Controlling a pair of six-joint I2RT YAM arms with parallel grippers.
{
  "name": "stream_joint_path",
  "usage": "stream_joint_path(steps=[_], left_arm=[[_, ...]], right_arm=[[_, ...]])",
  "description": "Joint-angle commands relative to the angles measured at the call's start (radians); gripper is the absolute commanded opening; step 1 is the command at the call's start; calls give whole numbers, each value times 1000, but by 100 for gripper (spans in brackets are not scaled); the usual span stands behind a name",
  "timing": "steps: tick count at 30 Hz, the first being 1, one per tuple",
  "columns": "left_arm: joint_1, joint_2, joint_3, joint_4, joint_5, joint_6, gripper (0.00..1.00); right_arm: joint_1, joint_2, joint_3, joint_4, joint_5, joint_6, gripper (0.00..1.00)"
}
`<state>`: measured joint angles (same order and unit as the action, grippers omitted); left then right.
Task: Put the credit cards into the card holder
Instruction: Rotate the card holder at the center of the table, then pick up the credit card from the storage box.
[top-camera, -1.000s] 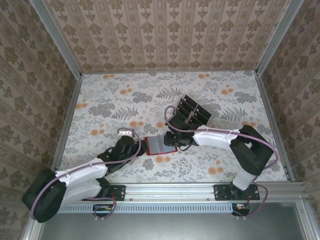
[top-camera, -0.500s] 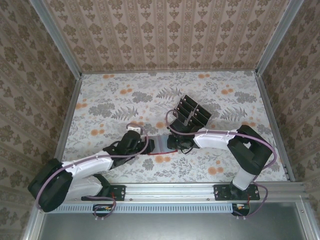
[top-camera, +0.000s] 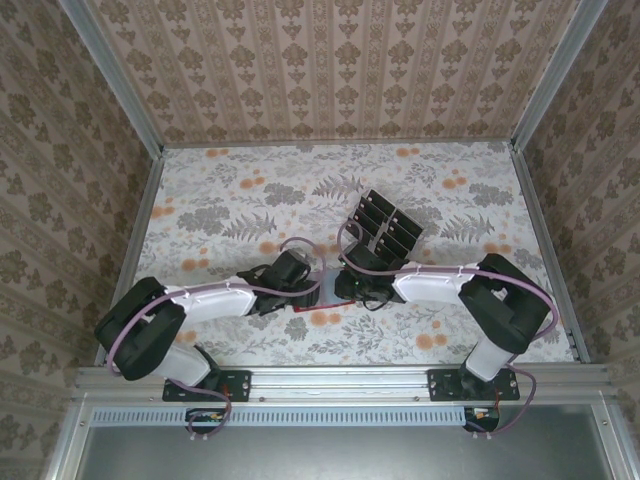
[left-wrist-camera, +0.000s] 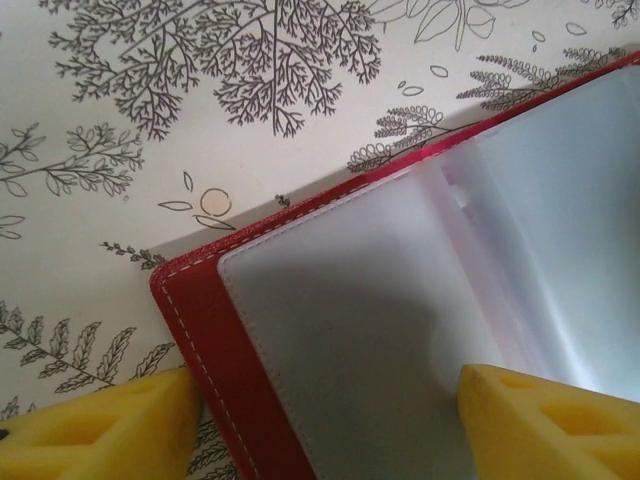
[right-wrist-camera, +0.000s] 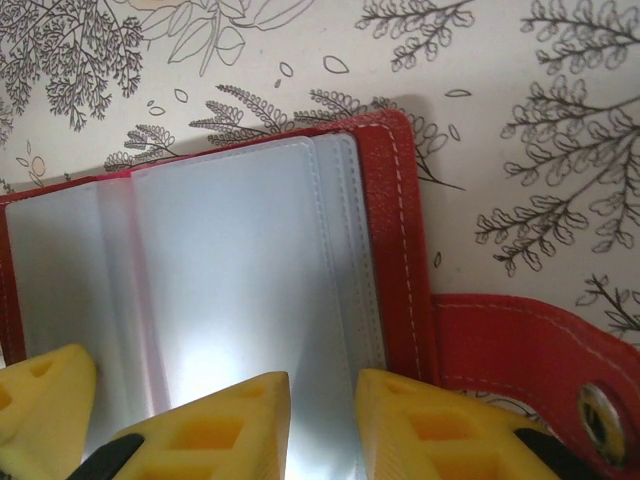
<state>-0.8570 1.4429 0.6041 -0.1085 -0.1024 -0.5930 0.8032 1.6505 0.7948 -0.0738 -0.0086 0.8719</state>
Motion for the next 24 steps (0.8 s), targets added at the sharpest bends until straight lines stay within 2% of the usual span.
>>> stream_joint_path(steps=[1,12,18,24], left_arm=[[7,25,-1,-119,-30,13,70],[110,16,-13,-105,7,71,69],[133,14,8,-102,16,105,69],[169,2,22,-107,24,139,69]], right_arm=[[14,-2,-54,-79,7,59,28],[92,-10,-25,-120,32,135,28],[74,-63,95,-240,89,49,32],[5,-158,176,-337,139,-67,38]])
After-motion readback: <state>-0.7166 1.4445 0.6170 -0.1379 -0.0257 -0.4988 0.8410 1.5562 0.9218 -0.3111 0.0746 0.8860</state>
